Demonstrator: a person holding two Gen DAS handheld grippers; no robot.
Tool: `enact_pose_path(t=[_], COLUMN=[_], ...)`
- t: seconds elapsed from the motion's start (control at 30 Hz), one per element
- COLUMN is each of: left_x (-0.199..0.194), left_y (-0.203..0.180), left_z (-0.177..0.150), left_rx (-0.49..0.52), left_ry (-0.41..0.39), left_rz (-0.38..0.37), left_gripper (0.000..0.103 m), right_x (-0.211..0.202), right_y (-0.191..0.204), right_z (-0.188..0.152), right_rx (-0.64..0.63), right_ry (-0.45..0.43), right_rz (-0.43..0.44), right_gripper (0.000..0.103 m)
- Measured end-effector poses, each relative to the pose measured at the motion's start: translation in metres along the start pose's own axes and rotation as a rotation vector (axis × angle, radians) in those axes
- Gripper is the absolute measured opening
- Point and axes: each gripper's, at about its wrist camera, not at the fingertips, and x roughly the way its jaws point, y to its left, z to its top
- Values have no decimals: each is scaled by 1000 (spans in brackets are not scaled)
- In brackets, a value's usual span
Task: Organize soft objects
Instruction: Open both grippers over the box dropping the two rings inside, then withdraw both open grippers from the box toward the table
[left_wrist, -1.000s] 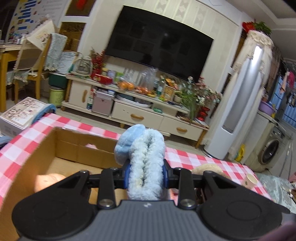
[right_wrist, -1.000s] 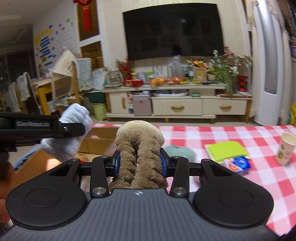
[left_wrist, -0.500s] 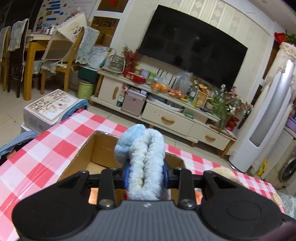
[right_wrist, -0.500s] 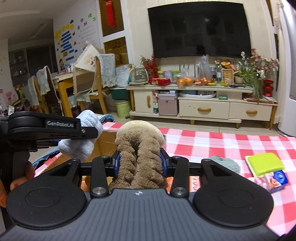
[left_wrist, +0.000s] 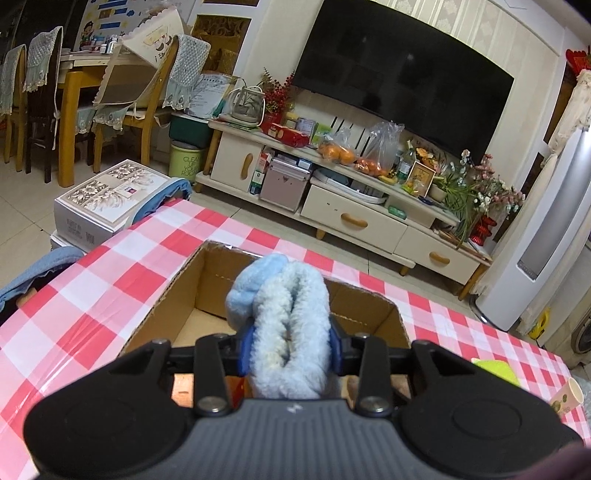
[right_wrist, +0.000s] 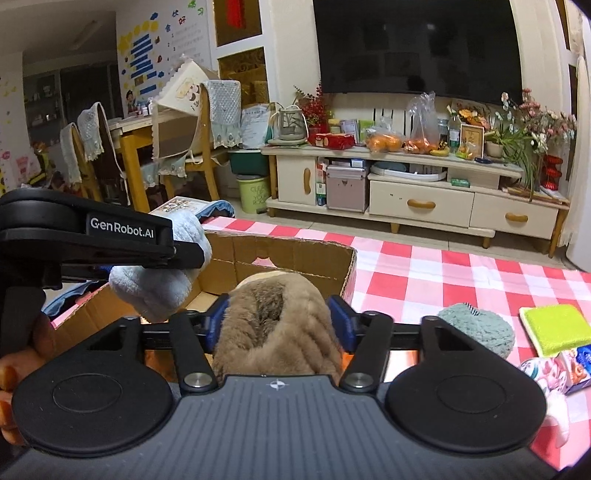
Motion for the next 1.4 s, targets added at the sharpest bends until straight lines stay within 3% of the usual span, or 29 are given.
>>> enact_pose_path(t=[0.2,0.53,0.83,1.33,1.4], left_x=[-2,-4,-4,-7,-8], left_y=[-3,-10,-18,-40,-44], left_z=[0,-1,-4,-12,-14], left_rx=[7,31,53,84,86], left_ry=[-7,-15,-11,3,3], left_rz=[17,34,44,-4,-13], left_gripper=[64,78,93,97,101], right_x=[-17,-42,-49,-58,-60], right_y=[-3,-7,-18,-24,-25], right_z=[0,-6,-15,-28,-31], right_rx=[24,38,81,132,133], right_ry=[-37,-86,-66,-34,-36], right_rz=[-17,-45,-92,-135,-143], right_gripper=[98,100,101,103,103])
